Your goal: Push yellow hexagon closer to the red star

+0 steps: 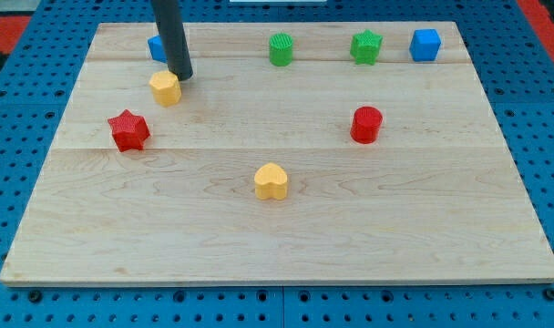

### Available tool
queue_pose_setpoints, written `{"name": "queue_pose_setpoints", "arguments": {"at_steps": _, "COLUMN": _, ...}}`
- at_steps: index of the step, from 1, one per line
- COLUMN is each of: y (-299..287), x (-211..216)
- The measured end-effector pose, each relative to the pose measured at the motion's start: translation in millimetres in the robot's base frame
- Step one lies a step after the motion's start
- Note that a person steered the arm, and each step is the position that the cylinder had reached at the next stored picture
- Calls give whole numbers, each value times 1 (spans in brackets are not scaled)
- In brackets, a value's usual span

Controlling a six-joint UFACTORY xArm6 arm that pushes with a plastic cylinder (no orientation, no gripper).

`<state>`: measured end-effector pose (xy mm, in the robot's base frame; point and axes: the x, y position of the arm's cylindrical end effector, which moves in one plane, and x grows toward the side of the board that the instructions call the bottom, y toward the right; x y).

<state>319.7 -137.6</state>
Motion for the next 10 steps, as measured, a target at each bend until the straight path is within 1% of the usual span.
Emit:
{"name": "queue_pose_setpoints", "arguments": {"at_steps": 1, "y": 0, "x": 21}}
{"name": "queue_pose_setpoints", "arguments": {"at_steps": 2, "y": -1, "x": 11}}
{"name": "queue_pose_setpoints", "arguments": {"at_steps": 4, "y": -71, "x": 10}}
{"name": "queue_pose_setpoints", "arguments": {"at_steps": 5, "y": -83, "x": 13}}
{"name": "queue_pose_setpoints", "arguments": {"at_steps": 7, "y": -75, "x": 44}}
{"name": "queue_pose_setpoints", "arguments": {"at_steps": 8, "y": -43, "x": 51}}
{"name": "queue_pose_setpoints", "arguments": {"at_steps": 9, "y": -14, "x": 49}}
{"name": "queue_pose_setpoints", "arguments": {"at_steps": 10, "y": -8, "x": 45}}
